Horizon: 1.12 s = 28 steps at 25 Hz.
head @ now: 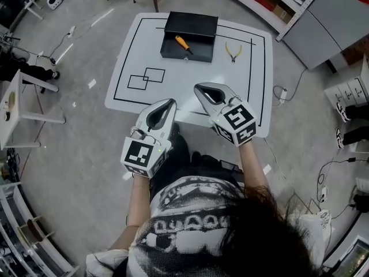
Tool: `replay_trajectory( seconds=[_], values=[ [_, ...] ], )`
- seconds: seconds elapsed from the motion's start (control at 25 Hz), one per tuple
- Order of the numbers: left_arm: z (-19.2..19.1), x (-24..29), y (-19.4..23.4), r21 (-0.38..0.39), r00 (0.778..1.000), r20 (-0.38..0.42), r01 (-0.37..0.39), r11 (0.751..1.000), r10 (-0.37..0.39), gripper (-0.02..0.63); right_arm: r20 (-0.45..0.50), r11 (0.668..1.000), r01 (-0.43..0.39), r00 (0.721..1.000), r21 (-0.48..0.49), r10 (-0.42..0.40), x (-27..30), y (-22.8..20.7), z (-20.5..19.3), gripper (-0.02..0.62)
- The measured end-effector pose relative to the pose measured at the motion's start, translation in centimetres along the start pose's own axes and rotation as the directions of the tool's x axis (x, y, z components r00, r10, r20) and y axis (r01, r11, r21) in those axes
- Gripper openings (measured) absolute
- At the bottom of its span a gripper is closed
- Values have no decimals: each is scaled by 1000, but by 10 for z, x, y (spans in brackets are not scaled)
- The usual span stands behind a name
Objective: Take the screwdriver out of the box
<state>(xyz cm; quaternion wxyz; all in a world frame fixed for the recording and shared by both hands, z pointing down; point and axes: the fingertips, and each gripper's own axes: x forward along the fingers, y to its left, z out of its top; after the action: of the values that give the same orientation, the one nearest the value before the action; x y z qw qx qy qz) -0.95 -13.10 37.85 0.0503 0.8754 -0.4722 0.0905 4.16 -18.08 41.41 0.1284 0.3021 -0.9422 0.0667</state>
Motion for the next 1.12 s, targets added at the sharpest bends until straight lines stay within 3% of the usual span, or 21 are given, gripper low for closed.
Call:
replay_trajectory(
  seconds=[0.6,1.12],
  values=[
    [10,56,100,4,994,-9,107,994,-106,0,-68,993,117,991,-7,-117,104,-73,20,6],
    [7,87,180,-15,986,-20,164,986,-164,0,-260,986,155,952,-59,-165,209,-143,-5,69]
  ],
)
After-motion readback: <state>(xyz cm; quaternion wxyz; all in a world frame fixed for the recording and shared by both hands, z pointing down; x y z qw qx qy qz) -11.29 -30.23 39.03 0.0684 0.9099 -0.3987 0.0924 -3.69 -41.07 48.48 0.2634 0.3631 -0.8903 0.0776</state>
